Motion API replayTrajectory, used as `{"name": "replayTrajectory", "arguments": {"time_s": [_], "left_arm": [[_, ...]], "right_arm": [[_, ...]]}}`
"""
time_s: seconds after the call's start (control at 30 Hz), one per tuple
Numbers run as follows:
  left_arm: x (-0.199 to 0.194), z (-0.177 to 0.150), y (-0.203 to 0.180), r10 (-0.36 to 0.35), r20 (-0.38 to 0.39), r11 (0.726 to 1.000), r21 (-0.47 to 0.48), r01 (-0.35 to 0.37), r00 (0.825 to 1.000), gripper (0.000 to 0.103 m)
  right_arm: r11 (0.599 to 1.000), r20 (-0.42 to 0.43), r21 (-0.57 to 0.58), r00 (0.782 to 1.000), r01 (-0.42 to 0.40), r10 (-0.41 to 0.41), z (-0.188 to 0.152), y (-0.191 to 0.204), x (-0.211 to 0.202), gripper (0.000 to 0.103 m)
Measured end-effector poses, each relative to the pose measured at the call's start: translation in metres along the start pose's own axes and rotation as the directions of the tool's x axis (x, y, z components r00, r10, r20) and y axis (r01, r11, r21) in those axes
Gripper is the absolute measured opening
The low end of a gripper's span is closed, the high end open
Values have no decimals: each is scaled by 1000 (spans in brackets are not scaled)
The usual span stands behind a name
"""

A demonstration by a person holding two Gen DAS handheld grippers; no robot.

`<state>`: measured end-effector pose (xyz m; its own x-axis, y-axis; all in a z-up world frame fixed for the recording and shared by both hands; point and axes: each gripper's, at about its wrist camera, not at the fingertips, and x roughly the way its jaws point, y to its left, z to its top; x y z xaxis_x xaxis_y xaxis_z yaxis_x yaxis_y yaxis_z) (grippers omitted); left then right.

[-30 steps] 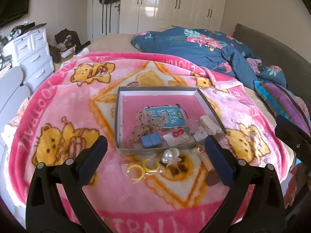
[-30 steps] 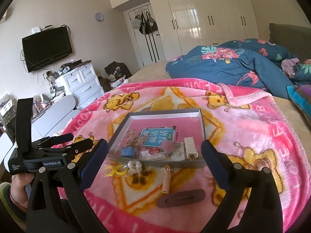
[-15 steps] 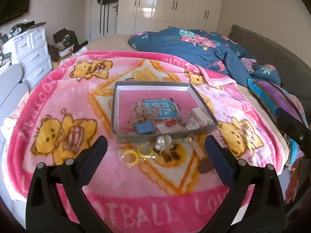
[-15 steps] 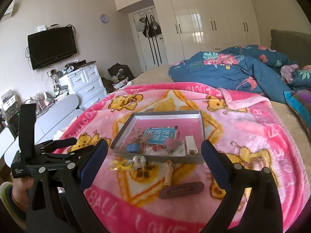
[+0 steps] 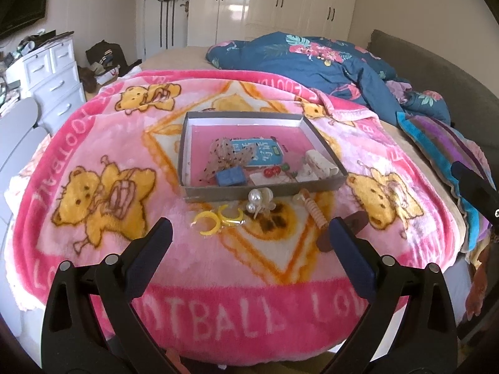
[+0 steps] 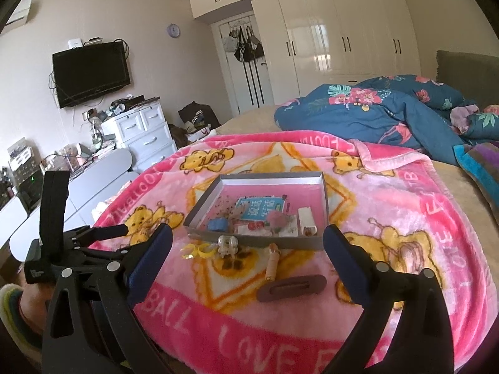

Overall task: Organize jewelry
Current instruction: 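Lift both open tools out of the tray over the remaining jewelry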

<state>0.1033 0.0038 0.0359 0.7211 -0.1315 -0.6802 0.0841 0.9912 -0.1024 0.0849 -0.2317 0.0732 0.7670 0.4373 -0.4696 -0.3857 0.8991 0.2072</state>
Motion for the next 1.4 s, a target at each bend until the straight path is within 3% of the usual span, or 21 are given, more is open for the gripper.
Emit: {"name": "replayTrajectory", "arguments": {"time_s": [0.67,1.4], "left_arm": [[17,-38,-15,13,-87,999,45,-9,996,94],[56,-66,-17,23,-174,997,80,-9,985,94]], "right_arm": [[1000,-117,0,993,2,-2,-49,-8,14,97],[999,-224,-4,974,32,-32,-80,-19,49,97]]}}
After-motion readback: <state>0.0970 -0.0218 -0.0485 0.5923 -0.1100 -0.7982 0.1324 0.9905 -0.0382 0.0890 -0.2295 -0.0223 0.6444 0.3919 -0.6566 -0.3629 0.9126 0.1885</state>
